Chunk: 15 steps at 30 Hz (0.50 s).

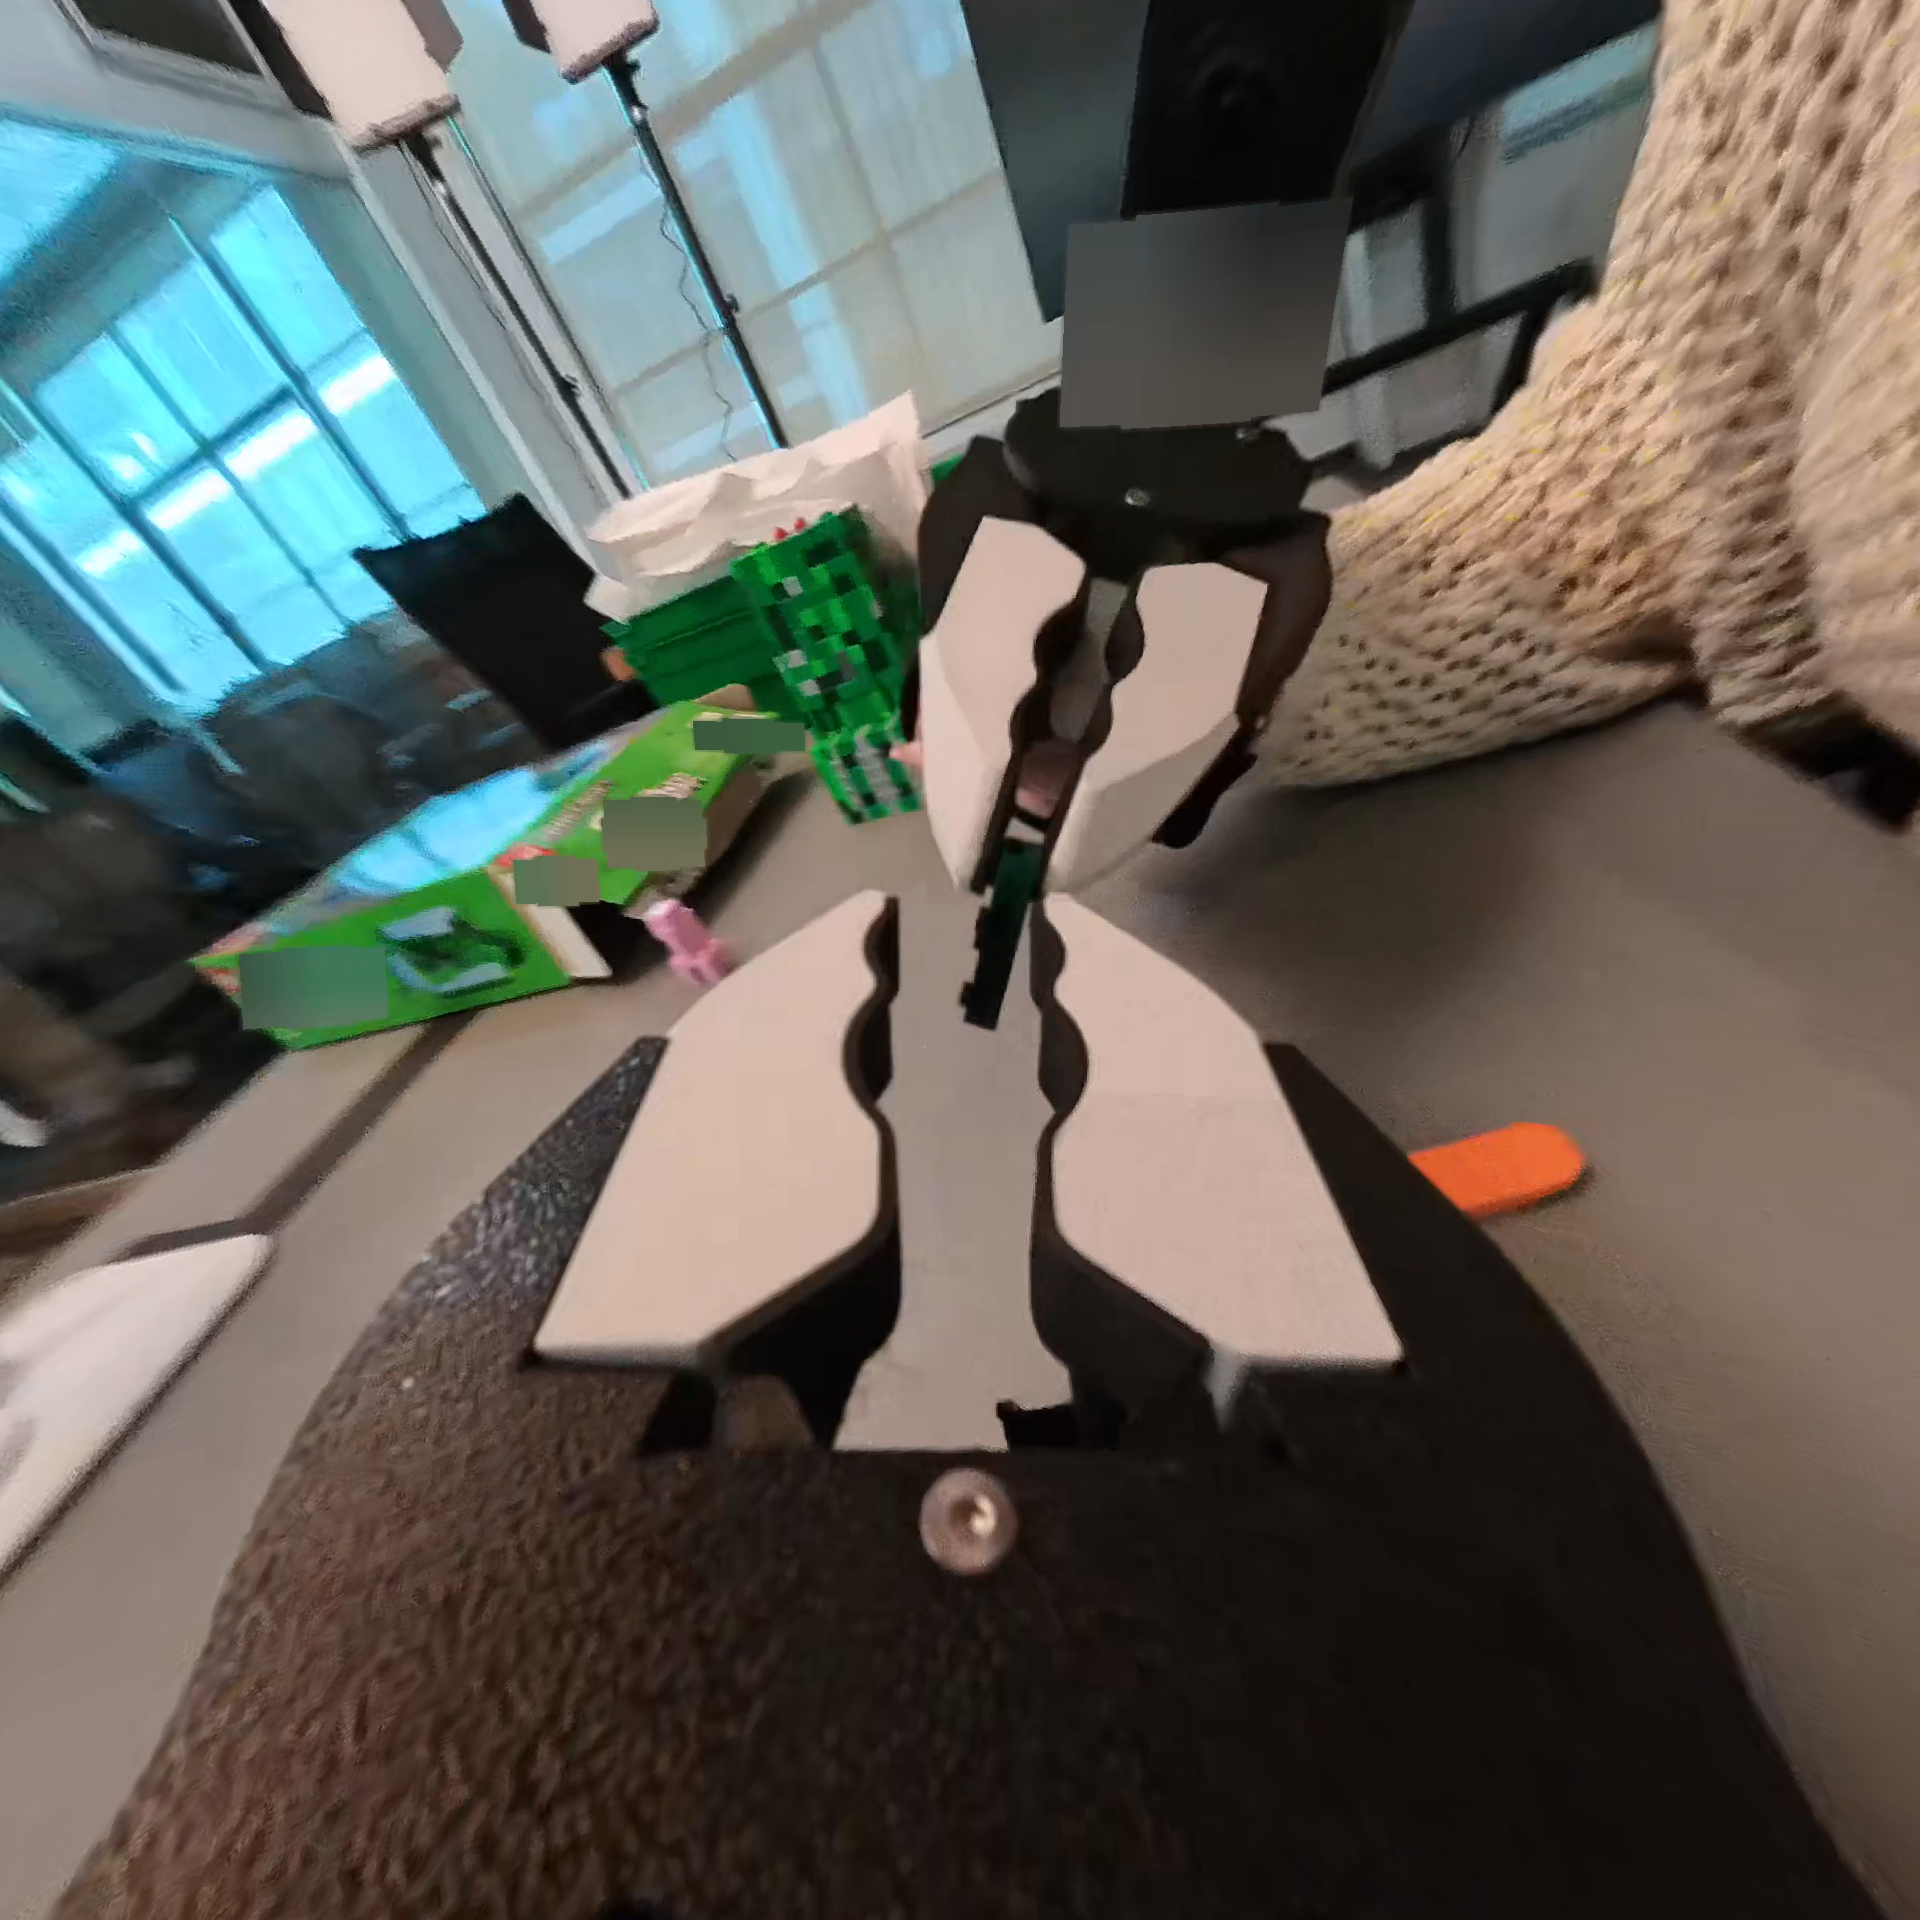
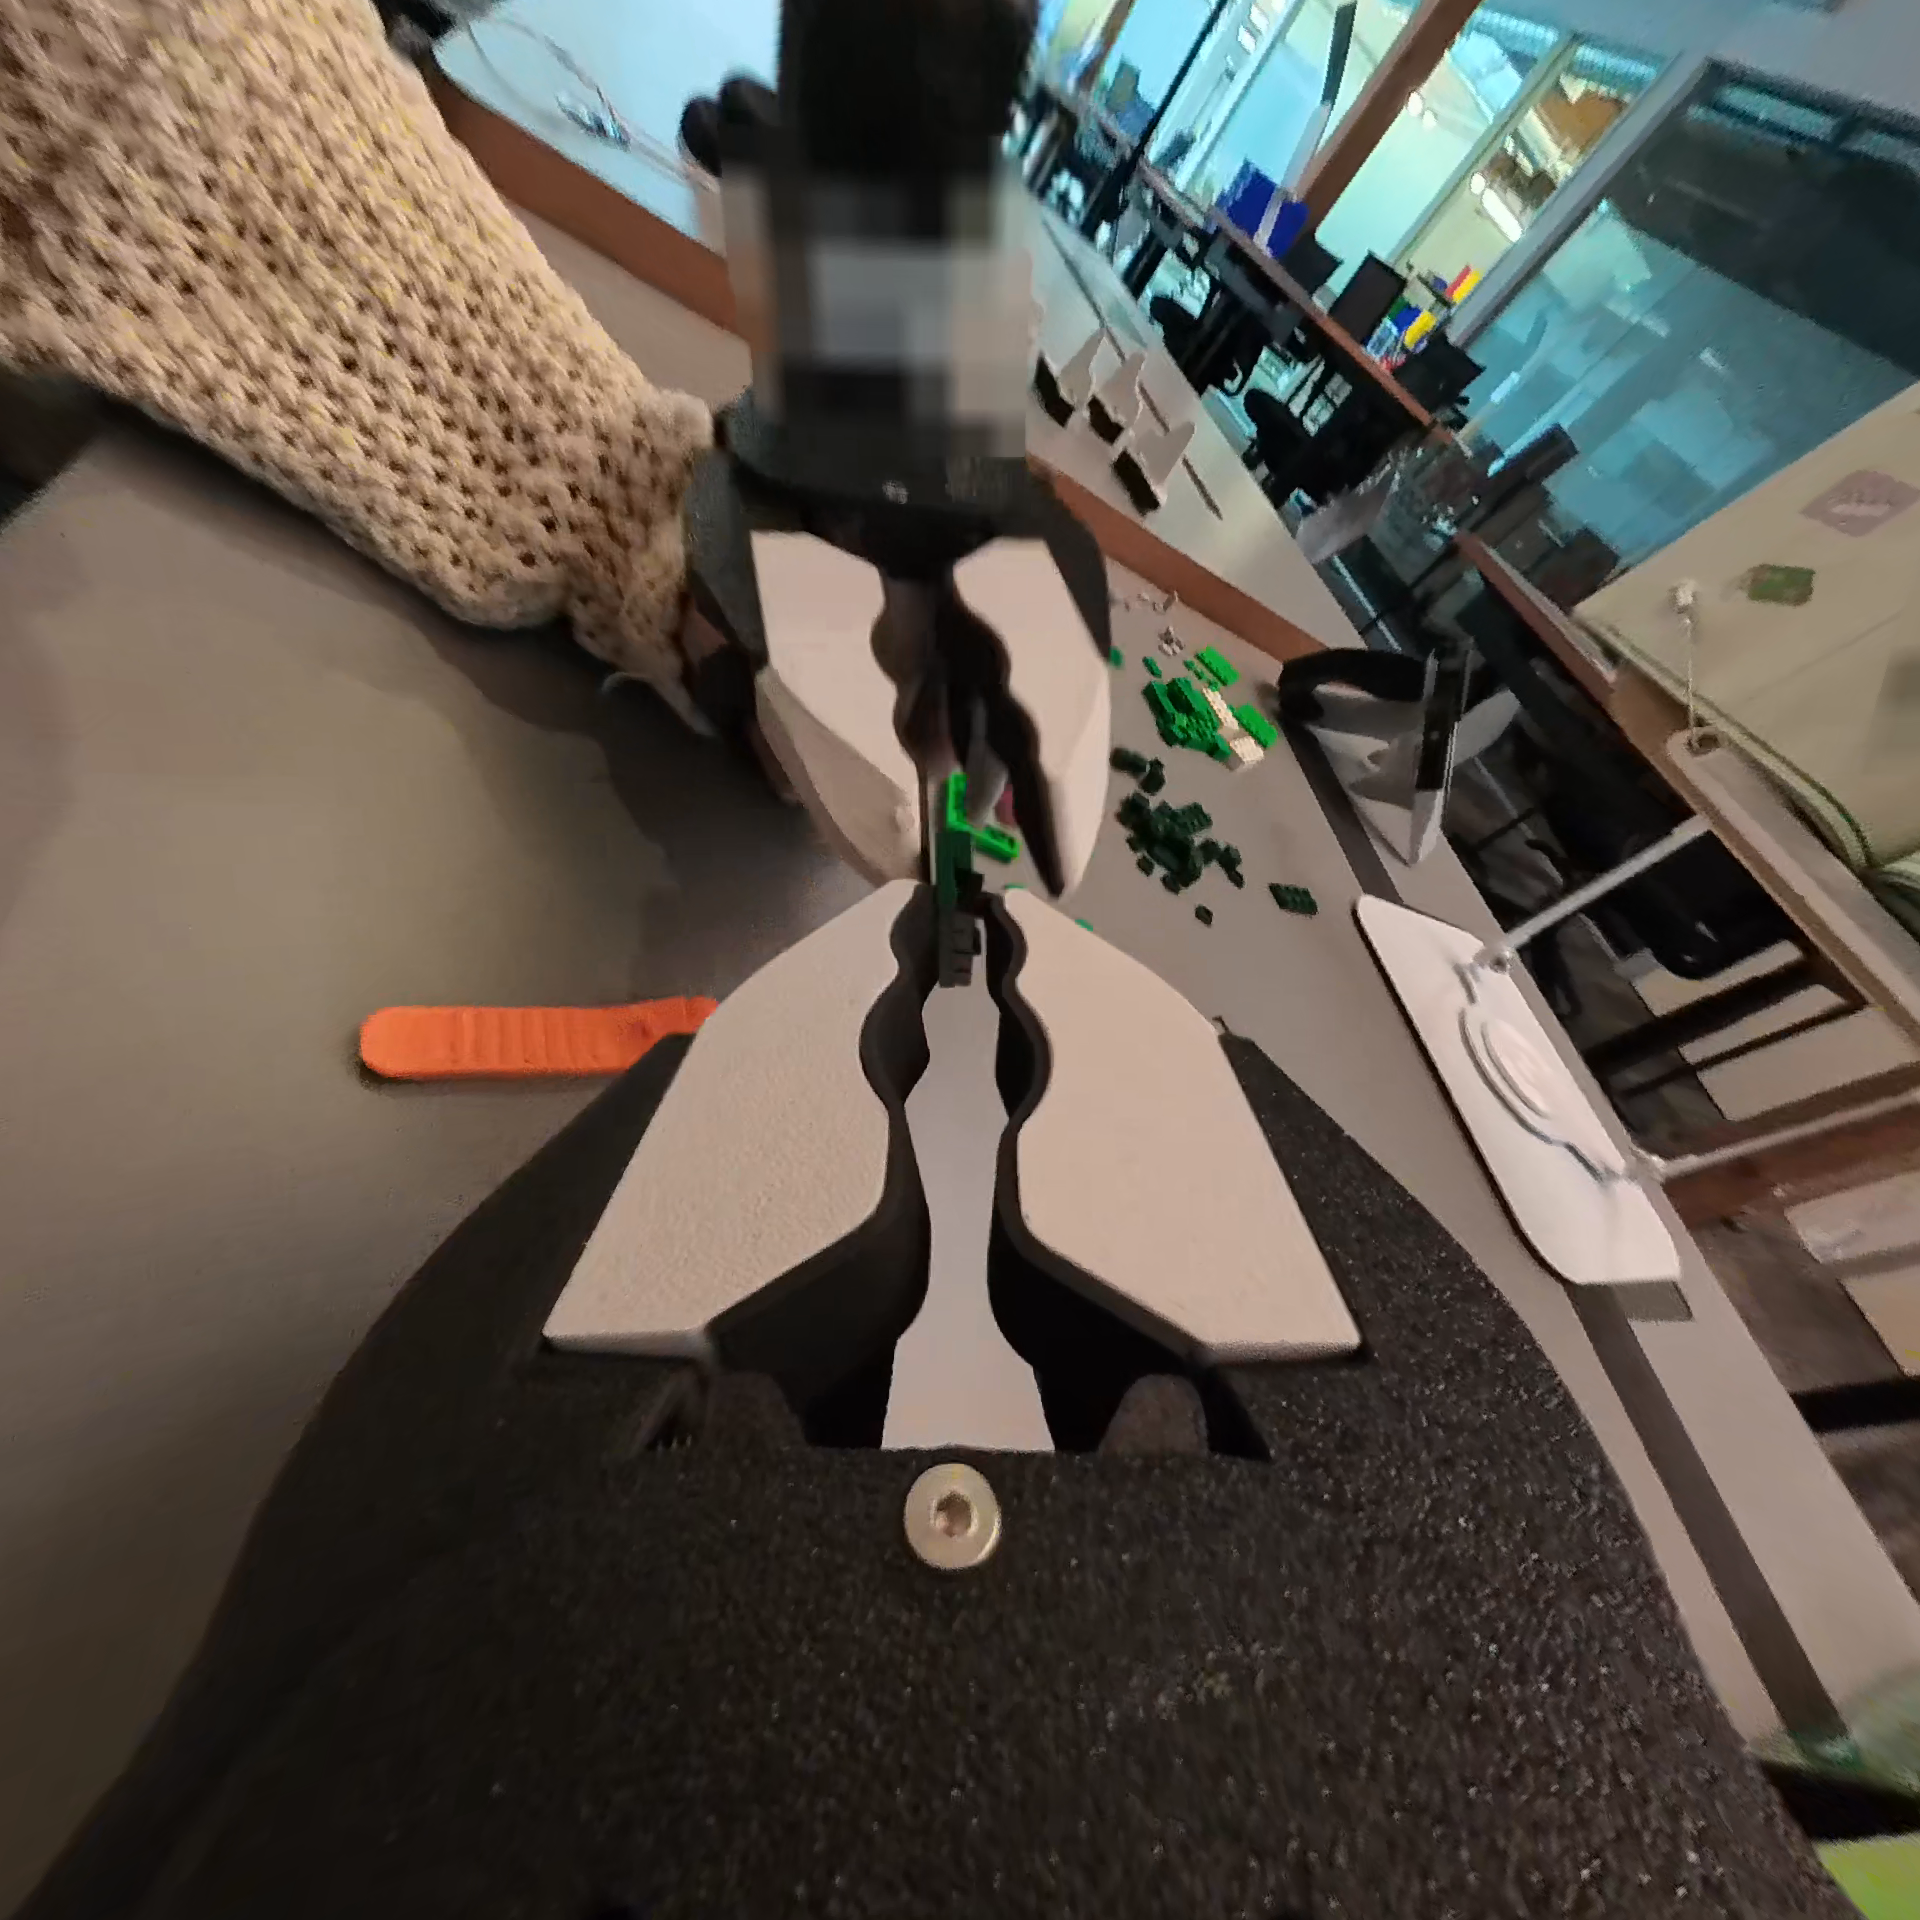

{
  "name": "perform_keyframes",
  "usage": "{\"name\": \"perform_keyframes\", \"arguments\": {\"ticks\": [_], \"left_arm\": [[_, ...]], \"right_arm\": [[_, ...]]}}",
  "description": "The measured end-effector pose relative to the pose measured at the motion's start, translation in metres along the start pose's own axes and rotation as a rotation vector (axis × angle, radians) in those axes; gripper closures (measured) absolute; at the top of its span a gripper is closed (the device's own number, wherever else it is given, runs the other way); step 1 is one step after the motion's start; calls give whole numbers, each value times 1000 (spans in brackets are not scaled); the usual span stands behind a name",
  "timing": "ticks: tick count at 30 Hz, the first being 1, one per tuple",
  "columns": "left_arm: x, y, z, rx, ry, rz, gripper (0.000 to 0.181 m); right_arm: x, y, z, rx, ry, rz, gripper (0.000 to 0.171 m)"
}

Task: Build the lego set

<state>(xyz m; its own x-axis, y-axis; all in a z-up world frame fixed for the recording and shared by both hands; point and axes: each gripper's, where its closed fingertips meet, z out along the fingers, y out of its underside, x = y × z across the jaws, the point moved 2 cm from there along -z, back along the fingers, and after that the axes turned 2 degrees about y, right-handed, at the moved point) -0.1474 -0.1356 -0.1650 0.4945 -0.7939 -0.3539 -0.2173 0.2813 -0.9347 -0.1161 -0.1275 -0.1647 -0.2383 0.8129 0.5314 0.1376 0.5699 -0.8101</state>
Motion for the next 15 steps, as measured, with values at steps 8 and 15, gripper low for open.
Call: {"name": "perform_keyframes", "arguments": {"ticks": [8, 15], "left_arm": [[4, 4, -2, -92, -3, 178, 181], [3, 15, -5, -172, 13, 238, 159]], "right_arm": [[-5, 17, 9, -96, -17, 4, 163], [0, 27, 11, -126, -13, 92, 163]]}}
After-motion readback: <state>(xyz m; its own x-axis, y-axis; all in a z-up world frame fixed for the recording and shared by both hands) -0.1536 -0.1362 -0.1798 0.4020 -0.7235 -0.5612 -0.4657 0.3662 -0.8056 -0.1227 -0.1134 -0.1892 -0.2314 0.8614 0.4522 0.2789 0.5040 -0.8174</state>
